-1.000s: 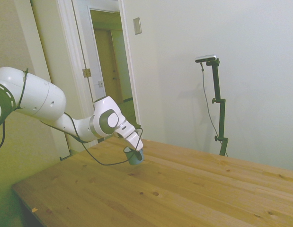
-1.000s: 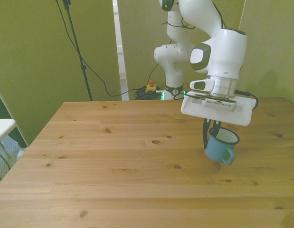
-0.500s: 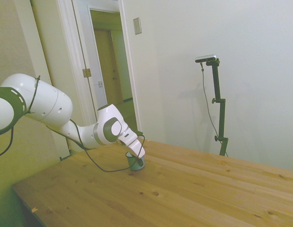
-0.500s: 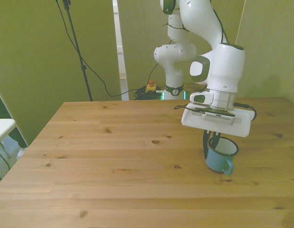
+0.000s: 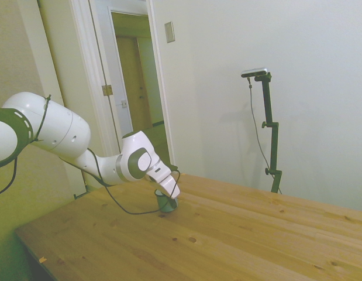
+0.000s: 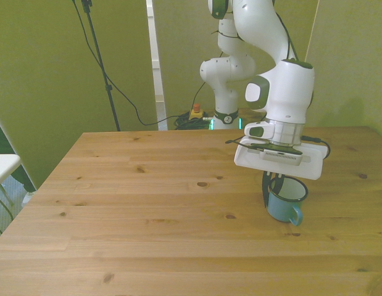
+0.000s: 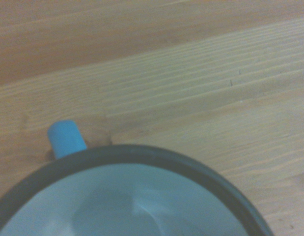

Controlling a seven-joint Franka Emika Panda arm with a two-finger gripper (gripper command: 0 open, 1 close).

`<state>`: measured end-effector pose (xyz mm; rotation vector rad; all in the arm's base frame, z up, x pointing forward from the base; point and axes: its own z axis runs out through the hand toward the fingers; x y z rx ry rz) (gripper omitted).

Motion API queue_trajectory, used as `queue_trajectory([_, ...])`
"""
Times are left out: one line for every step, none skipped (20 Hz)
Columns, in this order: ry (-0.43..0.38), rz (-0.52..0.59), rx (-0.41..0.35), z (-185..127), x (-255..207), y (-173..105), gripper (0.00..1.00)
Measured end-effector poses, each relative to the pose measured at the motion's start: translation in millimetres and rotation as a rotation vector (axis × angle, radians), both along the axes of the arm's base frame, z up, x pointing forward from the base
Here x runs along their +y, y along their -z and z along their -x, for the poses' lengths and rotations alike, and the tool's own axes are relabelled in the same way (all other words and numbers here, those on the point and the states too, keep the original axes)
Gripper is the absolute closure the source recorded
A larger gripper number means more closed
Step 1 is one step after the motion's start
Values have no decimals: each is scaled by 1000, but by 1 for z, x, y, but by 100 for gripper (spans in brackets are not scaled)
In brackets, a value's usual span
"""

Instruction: Flip the mug upright

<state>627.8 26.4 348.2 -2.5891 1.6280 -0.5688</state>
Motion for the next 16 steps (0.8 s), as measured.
queue_trajectory([1, 1, 5, 1, -2, 2, 0])
queue_trajectory([2, 2, 7, 2, -3, 4, 0])
queue_trajectory([3, 1, 7, 3, -4, 4, 0])
queue_trajectory([6, -4, 7, 3, -6, 3, 0])
queue_trajectory([6, -12, 6, 4, -8, 0, 0])
queue_trajectory([5, -15, 1, 4, -11, -4, 0])
queue_trajectory([8, -21, -6, 5, -14, -9, 0])
queue_trajectory([8, -29, -15, 5, -18, -17, 0])
queue_trajectory([7, -34, -24, 5, -22, -24, 0])
queue_trajectory([7, -40, -32, 6, -25, -31, 0])
queue_trajectory([5, -44, -38, 8, -29, -38, 0])
queue_trajectory([2, -46, -43, 10, -33, -45, 0])
queue_trajectory([6, -43, -46, 14, -38, -51, 0])
queue_trajectory([11, -40, -44, 21, -44, -58, 0])
queue_trajectory([13, -37, -45, 29, -51, -66, 0])
queue_trajectory([17, -34, -42, 39, -58, -74, 0])
